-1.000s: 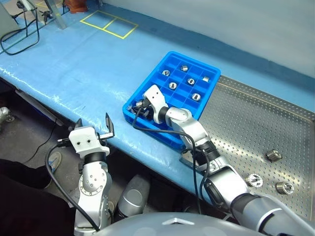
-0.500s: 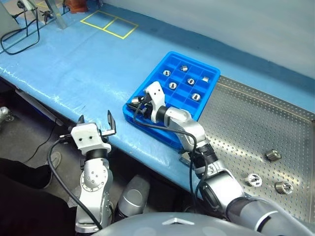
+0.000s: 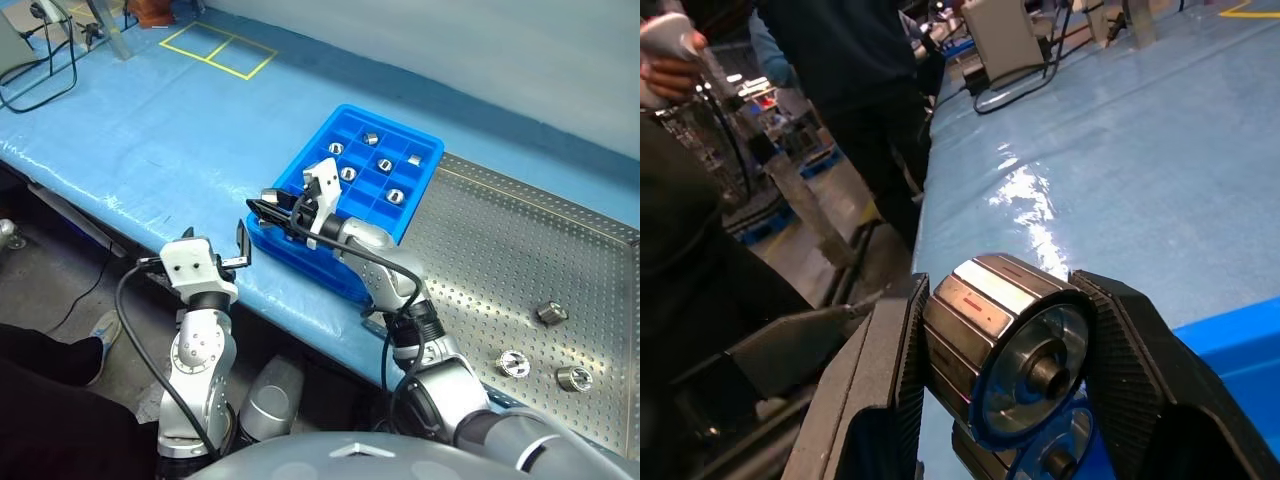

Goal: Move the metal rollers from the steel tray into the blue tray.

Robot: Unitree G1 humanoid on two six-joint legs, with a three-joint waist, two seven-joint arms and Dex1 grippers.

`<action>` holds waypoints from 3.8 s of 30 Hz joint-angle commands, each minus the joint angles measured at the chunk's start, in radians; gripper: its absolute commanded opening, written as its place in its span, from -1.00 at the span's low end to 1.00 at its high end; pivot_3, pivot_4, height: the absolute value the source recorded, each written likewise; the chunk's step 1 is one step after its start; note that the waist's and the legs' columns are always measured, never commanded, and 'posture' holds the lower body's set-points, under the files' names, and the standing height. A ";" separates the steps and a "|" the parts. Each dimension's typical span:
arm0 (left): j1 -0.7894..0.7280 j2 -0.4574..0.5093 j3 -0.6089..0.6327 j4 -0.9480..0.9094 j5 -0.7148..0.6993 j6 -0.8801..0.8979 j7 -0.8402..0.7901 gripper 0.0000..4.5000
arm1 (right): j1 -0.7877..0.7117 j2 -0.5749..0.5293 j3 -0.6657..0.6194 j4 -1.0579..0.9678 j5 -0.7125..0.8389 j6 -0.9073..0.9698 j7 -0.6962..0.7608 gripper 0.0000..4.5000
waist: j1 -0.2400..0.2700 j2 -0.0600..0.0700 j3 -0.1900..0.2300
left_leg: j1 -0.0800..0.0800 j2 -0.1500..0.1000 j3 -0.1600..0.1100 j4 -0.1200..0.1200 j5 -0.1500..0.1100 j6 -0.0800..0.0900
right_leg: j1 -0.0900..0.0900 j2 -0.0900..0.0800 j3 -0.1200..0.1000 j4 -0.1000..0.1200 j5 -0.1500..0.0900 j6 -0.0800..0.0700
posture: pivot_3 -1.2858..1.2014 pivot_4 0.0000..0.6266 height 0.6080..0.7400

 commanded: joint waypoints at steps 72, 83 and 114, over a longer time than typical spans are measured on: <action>-0.181 -0.015 -0.056 0.067 0.140 0.211 -0.091 -0.41 | 0.016 0.074 -0.097 -0.095 0.151 -0.018 -0.056 -0.17 | -0.019 0.002 -0.001 | 0.001 0.015 -0.003 0.001 0.004 -0.011 | -0.001 0.017 0.000 0.003 0.005 -0.010 | 0.37 -0.52 1.00; -0.167 -0.024 -0.037 0.079 0.119 0.232 -0.053 -0.41 | -0.014 0.166 -0.271 -0.075 0.467 -0.043 -0.200 -0.17 | -0.038 0.004 -0.003 | 0.002 0.016 -0.003 0.002 0.004 -0.011 | 0.000 0.017 0.000 0.003 0.005 -0.010 | 0.36 -0.52 1.00; -0.269 -0.013 -0.020 0.202 0.196 0.169 0.039 -0.41 | 0.034 0.059 -0.011 -0.035 -0.027 -0.190 -0.269 -0.17 | -0.103 0.010 -0.006 | 0.002 0.022 -0.006 0.002 0.007 -0.016 | -0.001 0.026 0.001 0.005 0.006 -0.011 | 0.34 -0.52 1.00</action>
